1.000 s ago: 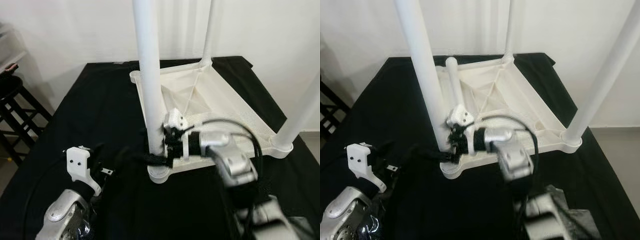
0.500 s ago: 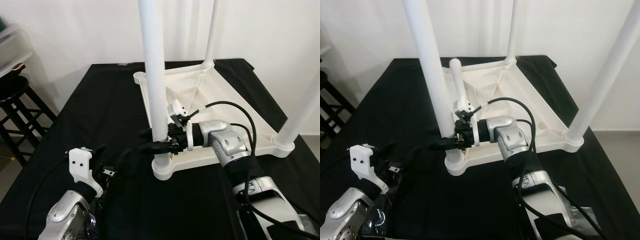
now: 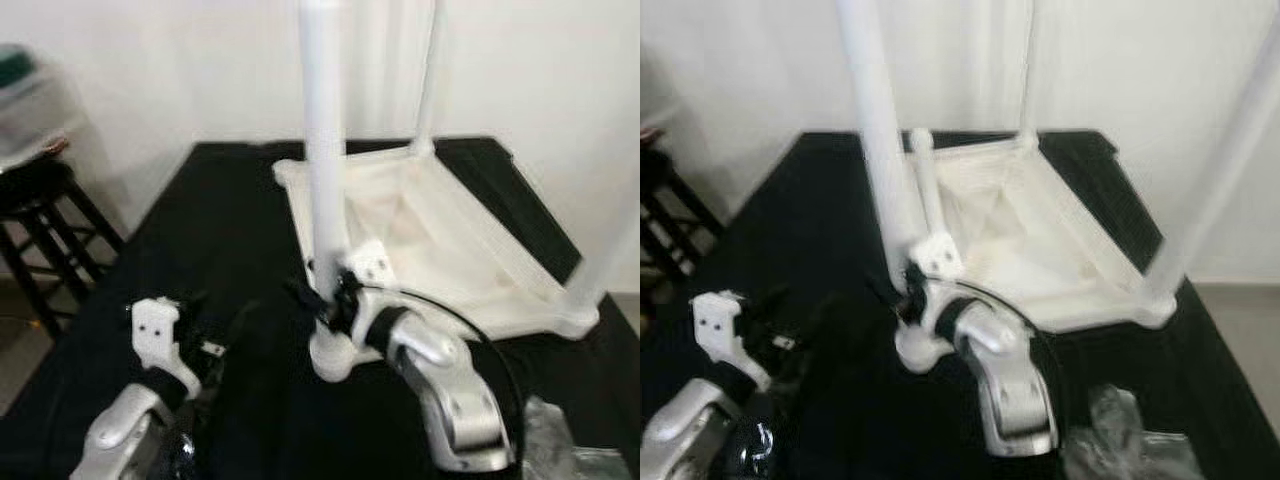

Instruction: Building children table

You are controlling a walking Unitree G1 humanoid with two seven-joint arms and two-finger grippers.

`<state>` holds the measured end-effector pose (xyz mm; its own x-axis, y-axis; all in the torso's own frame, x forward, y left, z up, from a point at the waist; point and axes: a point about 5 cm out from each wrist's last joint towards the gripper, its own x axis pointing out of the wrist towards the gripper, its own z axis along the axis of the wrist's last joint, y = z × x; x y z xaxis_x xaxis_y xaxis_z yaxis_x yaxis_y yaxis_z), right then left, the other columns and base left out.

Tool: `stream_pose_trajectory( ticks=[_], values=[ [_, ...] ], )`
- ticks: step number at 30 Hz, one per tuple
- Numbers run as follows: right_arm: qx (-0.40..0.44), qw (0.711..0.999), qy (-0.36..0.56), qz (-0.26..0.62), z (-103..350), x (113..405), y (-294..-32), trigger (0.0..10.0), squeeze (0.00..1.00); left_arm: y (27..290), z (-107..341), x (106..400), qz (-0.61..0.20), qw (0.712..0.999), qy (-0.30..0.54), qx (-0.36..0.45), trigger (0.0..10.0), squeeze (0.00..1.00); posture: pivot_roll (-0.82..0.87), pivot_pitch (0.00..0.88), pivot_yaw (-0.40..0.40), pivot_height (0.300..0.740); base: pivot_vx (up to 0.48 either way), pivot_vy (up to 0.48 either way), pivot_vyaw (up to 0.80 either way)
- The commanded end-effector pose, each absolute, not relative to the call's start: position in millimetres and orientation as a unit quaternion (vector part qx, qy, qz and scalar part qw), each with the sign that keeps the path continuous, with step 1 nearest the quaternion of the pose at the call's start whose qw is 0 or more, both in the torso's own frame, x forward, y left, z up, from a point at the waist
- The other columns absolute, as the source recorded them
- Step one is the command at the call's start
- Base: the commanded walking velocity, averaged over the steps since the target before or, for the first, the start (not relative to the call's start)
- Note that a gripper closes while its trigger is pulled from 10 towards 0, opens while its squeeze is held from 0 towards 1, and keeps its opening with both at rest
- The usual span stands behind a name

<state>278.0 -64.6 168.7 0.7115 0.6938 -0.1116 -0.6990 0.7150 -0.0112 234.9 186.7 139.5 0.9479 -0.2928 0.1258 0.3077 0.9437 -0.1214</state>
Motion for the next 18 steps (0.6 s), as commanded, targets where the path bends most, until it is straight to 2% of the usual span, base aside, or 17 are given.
stream_pose_trajectory(
  ticks=[1,2,3,6,7,8,9,10,11,12,13,15,18],
  values=[
    [-0.036,0.914,0.137,0.380,134,281,-67,0.0,0.00,188,135,236,-0.156,0.985,-0.042,-0.067,10.0,0.00,-0.04,0.064,0.055,0.740,0.000,0.000,0.00],
    [-0.046,0.908,0.140,0.392,133,286,-66,0.0,0.00,187,135,236,-0.158,0.984,-0.041,-0.066,10.0,0.00,-0.03,0.056,0.046,0.740,0.000,0.000,0.00],
    [-0.053,0.905,0.144,0.396,132,288,-65,1.4,0.00,186,134,236,-0.159,0.984,-0.040,-0.066,10.0,0.00,-0.03,0.047,0.043,0.740,0.000,0.000,0.00],
    [-0.057,0.903,0.146,0.399,131,289,-65,1.4,0.00,185,134,236,-0.159,0.984,-0.040,-0.066,10.0,0.00,-0.03,0.046,0.043,0.740,0.000,0.000,0.00],
    [-0.049,0.898,0.132,0.418,135,290,-61,10.0,0.00,185,133,236,-0.155,0.985,-0.042,-0.067,10.0,0.00,-0.03,0.042,0.044,0.740,0.000,0.000,0.00],
    [-0.028,0.884,0.107,0.454,145,294,-57,10.0,1.00,185,134,236,-0.152,0.985,-0.043,-0.068,10.0,0.00,-0.03,0.043,0.042,0.740,0.000,0.000,0.00],
    [-0.028,0.884,0.107,0.454,145,294,-57,10.0,1.00,185,134,236,-0.152,0.985,-0.043,-0.068,10.0,0.00,-0.03,0.043,0.042,0.740,0.000,0.000,0.00],
    [-0.011,0.867,0.085,0.491,158,294,-53,10.0,1.00,185,134,236,-0.150,0.985,-0.044,-0.068,10.0,0.00,-0.02,0.046,0.041,0.740,0.000,0.000,0.00],
    [-0.011,0.867,0.085,0.491,158,294,-53,10.0,1.00,185,134,236,-0.150,0.985,-0.044,-0.068,10.0,0.00,-0.02,0.046,0.041,0.740,0.000,0.000,0.00],
    [-0.010,0.840,0.050,0.541,172,296,-53,10.0,1.00,184,134,236,-0.151,0.985,-0.045,-0.068,10.0,0.00,-0.02,0.042,0.046,0.740,0.000,0.000,0.00],
    [-0.010,0.840,0.050,0.541,172,296,-53,10.0,1.00,184,134,236,-0.151,0.985,-0.045,-0.068,10.0,0.00,-0.02,0.042,0.046,0.740,0.000,0.000,0.00],
    [-0.025,0.797,0.010,0.604,188,298,-58,10.0,1.00,183,134,235,-0.153,0.985,-0.045,-0.069,10.0,0.00,-0.02,0.048,0.044,0.740,0.000,0.000,0.00],
    [-0.032,0.781,0.000,0.624,192,299,-61,10.0,1.00,183,135,235,-0.154,0.985,-0.045,-0.070,10.0,0.00,-0.02,0.048,0.044,0.740,0.000,0.000,0.00]
  ],
)
